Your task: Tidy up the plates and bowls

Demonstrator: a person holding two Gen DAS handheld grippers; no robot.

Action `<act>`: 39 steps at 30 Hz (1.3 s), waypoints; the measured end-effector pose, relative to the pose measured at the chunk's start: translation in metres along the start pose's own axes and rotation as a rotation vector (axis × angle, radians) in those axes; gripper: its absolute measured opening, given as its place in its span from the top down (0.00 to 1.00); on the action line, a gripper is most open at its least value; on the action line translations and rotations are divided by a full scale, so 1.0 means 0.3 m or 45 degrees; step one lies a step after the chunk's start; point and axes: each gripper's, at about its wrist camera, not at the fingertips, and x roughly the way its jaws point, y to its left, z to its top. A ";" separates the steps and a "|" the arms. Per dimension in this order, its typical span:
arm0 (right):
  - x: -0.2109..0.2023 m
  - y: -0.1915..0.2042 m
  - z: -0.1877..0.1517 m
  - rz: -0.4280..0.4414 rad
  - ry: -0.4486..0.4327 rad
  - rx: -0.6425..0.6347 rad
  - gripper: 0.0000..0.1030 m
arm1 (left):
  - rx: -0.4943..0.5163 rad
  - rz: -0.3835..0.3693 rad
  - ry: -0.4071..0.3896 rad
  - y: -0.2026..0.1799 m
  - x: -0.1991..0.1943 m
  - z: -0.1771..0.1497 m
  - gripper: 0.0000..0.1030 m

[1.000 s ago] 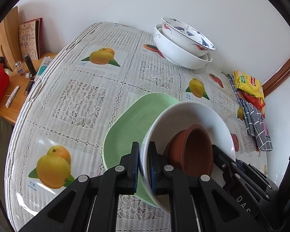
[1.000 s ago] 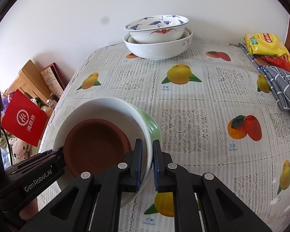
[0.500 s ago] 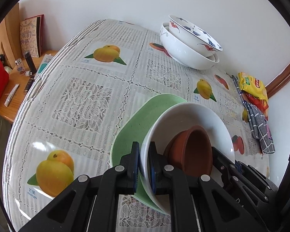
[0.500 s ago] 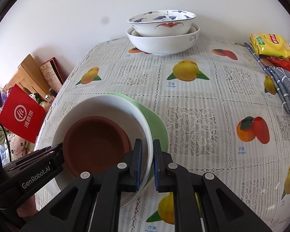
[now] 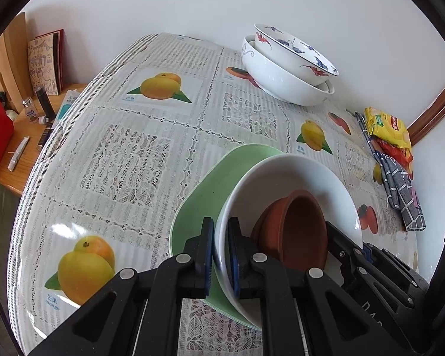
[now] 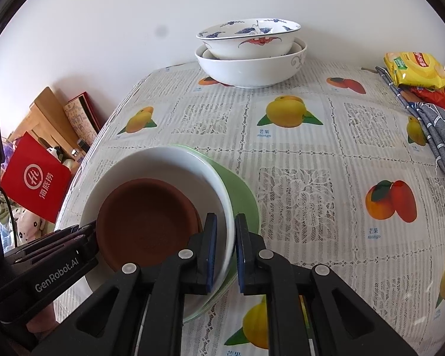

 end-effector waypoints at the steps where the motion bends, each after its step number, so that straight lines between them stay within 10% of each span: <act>1: -0.002 0.000 -0.001 0.000 0.003 0.002 0.89 | -0.003 -0.001 0.003 0.000 0.000 0.000 0.90; 29: -0.182 -0.026 -0.068 0.027 -0.036 -0.033 0.75 | 0.028 0.042 -0.053 -0.035 -0.149 -0.076 0.74; 39: -0.337 -0.092 -0.138 -0.020 -0.104 -0.015 0.47 | 0.111 0.027 -0.132 -0.124 -0.268 -0.171 0.56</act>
